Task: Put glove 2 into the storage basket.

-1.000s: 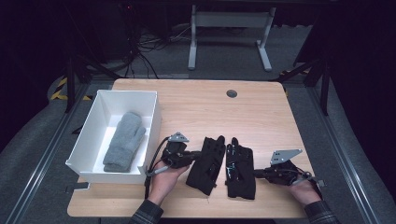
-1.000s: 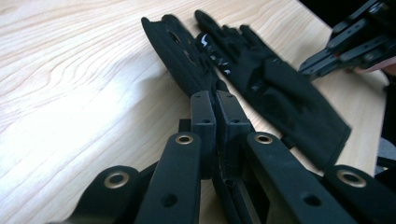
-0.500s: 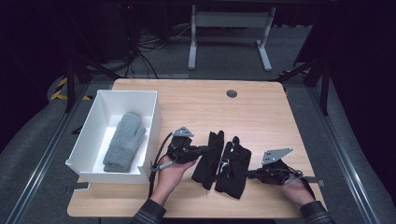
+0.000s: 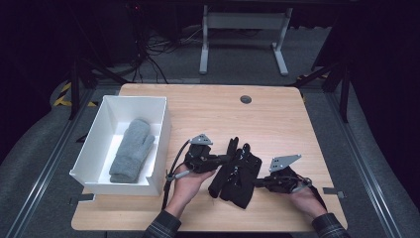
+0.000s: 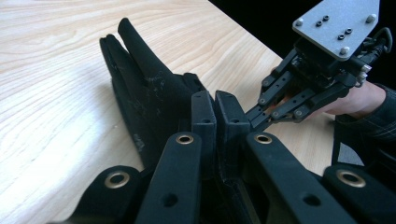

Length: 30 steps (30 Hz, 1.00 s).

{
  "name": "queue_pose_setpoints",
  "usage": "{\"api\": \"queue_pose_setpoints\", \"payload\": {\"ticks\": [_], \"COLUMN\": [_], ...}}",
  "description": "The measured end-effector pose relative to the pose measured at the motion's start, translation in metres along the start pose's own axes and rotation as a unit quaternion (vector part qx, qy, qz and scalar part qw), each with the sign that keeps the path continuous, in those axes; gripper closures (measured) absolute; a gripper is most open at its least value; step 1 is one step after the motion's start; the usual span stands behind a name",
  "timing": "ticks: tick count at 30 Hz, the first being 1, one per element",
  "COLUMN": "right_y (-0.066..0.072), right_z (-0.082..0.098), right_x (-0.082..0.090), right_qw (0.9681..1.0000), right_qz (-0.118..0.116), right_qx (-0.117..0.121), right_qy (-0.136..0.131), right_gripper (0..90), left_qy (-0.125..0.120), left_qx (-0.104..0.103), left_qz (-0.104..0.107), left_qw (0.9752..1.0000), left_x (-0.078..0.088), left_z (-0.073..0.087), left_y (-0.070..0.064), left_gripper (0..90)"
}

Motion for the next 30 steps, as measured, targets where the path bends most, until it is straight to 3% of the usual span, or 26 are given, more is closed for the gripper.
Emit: {"api": "queue_pose_setpoints", "payload": {"ticks": [13,30], "right_y": [0.009,0.013], "right_z": [-0.018,-0.024], "right_x": [-0.023,-0.031], "right_qw": [1.0,0.9999], "right_qz": [0.001,0.002], "right_qx": [0.009,0.011], "right_qy": [-0.005,-0.008], "right_gripper": [90.0,90.0], "left_qy": [0.024,0.07], "left_qx": [-0.017,-0.034], "left_qz": [0.001,0.008], "left_qw": [0.9996,0.9969], "left_x": [-0.012,-0.04], "left_z": [0.004,0.018], "left_y": [-0.005,-0.011], "left_gripper": [87.6,87.5]}}
Point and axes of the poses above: each handheld gripper's, and its own axes: x roughly backward along the jaws, z roughly out of its underside, y roughly to its left, the point moved 2 cm from there along -x, roughly forward along the jaws, and after that the axes turned 6 degrees about x, right-handed, at the moved point
